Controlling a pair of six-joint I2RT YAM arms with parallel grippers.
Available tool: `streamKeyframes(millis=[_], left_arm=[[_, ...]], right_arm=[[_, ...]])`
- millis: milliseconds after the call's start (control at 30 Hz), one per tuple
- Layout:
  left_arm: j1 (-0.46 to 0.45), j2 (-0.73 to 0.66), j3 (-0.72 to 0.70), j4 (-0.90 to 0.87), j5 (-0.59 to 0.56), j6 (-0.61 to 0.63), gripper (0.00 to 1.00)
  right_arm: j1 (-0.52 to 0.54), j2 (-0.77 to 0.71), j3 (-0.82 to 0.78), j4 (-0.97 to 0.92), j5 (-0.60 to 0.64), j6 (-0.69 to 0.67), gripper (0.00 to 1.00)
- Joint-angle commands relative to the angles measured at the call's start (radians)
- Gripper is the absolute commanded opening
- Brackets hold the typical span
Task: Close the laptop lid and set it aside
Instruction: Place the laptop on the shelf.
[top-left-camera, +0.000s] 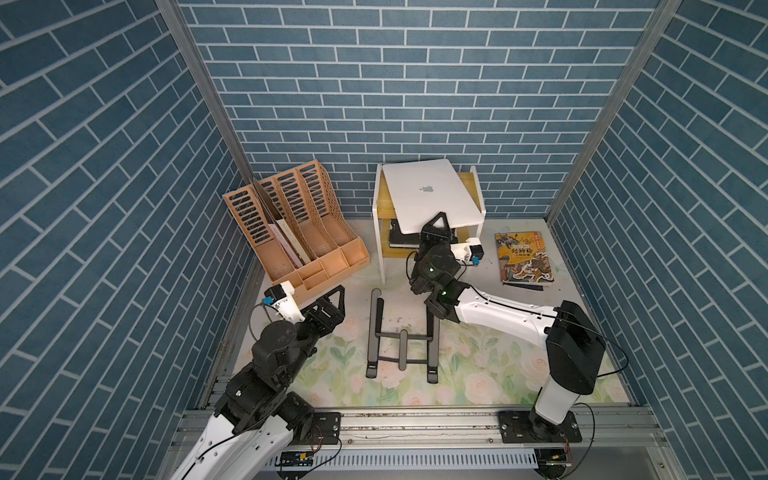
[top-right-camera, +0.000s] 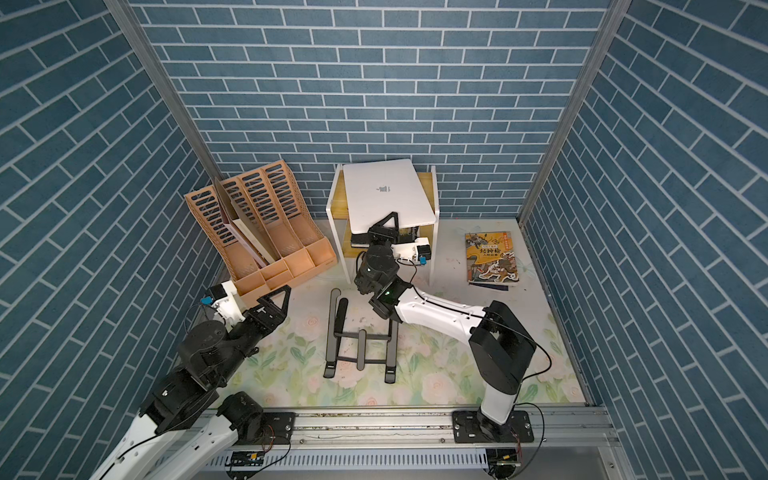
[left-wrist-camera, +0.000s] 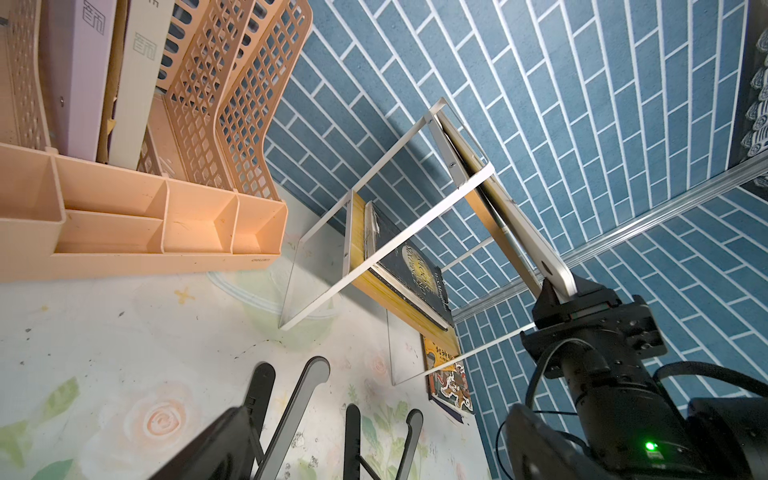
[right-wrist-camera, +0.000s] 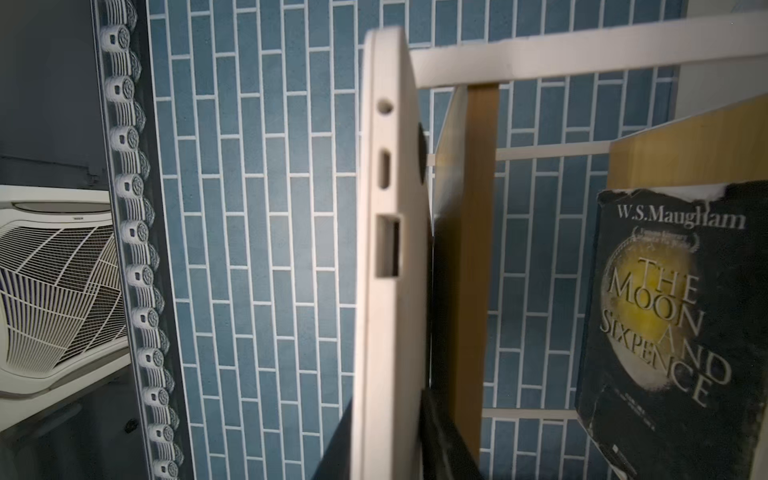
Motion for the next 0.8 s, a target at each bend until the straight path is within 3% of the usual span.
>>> streamKeyframes(millis=[0, 767], left_arm=[[-0.006, -0.007, -0.003, -0.005, -0.023, 0.014, 0.99], [-0.005, -0.027, -0.017, -0.011, -0.031, 0.0, 1.0]], right_arm=[[0.013, -0.001, 0.074, 0.03, -0.02, 0.065, 0.28], [0.027, -0.034, 0.004, -0.141, -0.03, 0.138, 0.65]])
